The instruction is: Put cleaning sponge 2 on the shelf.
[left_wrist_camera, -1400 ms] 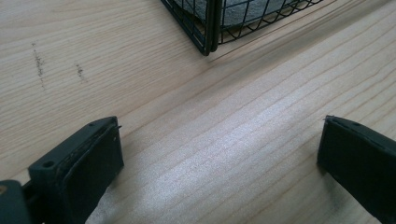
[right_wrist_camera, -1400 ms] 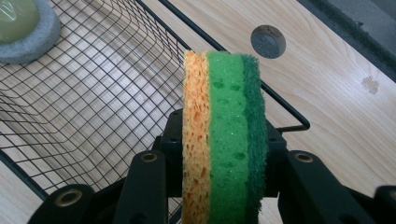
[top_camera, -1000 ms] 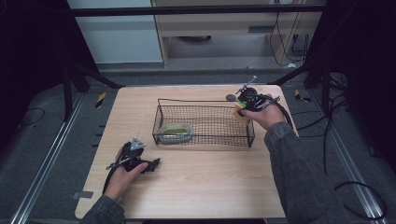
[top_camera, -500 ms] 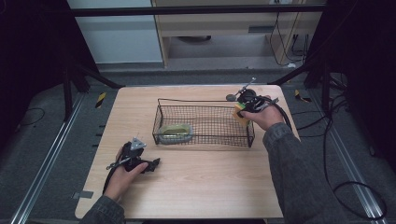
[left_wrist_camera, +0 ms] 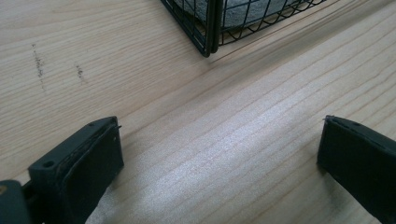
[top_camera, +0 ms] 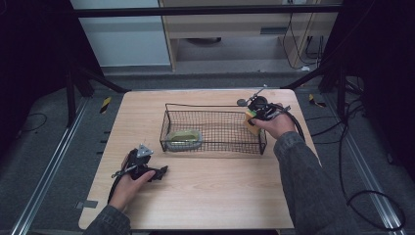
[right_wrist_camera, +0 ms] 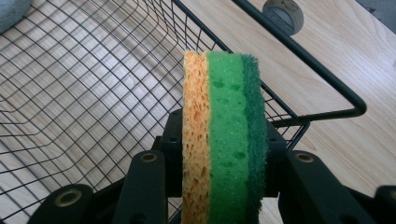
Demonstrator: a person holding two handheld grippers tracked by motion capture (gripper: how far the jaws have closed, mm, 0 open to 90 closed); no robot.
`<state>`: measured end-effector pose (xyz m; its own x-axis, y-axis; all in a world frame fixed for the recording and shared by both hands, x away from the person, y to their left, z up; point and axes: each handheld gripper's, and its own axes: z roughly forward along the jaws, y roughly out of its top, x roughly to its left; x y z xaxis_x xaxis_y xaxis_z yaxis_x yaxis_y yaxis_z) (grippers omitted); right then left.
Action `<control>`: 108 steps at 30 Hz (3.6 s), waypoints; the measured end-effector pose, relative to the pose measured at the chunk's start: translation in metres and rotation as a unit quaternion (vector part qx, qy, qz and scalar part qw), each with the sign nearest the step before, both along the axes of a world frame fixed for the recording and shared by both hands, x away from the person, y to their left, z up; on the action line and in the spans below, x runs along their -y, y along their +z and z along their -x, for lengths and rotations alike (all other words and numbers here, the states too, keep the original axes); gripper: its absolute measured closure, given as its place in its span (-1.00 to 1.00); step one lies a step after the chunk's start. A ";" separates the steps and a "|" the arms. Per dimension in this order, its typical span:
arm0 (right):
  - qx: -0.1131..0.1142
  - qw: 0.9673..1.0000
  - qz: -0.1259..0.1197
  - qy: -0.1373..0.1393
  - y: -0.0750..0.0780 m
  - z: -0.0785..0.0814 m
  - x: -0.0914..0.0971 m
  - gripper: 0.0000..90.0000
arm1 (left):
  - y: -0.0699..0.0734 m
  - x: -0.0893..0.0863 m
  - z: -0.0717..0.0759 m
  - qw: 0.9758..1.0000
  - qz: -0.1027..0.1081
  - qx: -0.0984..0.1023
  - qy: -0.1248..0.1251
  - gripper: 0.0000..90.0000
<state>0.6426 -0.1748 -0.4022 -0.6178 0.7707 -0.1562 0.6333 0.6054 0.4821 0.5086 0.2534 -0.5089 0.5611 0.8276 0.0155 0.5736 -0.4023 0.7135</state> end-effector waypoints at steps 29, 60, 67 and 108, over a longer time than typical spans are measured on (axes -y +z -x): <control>-0.004 1.000 0.012 -0.002 -0.013 -0.005 -0.010 0.33 | 0.000 0.000 0.000 1.000 0.000 0.000 0.000 -1.00; -0.001 1.000 -0.019 0.019 0.003 0.023 -0.016 0.32 | 0.000 0.000 0.000 1.000 -0.003 0.000 -0.002 -1.00; -0.007 0.999 -0.018 0.027 0.000 0.028 -0.023 0.29 | 0.000 0.000 0.000 1.000 -0.003 0.000 -0.002 -1.00; 0.088 0.983 -0.120 -0.109 0.009 0.075 0.056 -0.83 | 0.000 0.000 -0.001 1.000 -0.004 0.000 -0.002 -1.00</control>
<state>0.5679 -0.2303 -0.3928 -0.4143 0.9091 -0.0434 0.6296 0.3207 0.7077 0.5091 0.2535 -0.5086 0.5640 0.8255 0.0216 0.5724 -0.4097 0.7103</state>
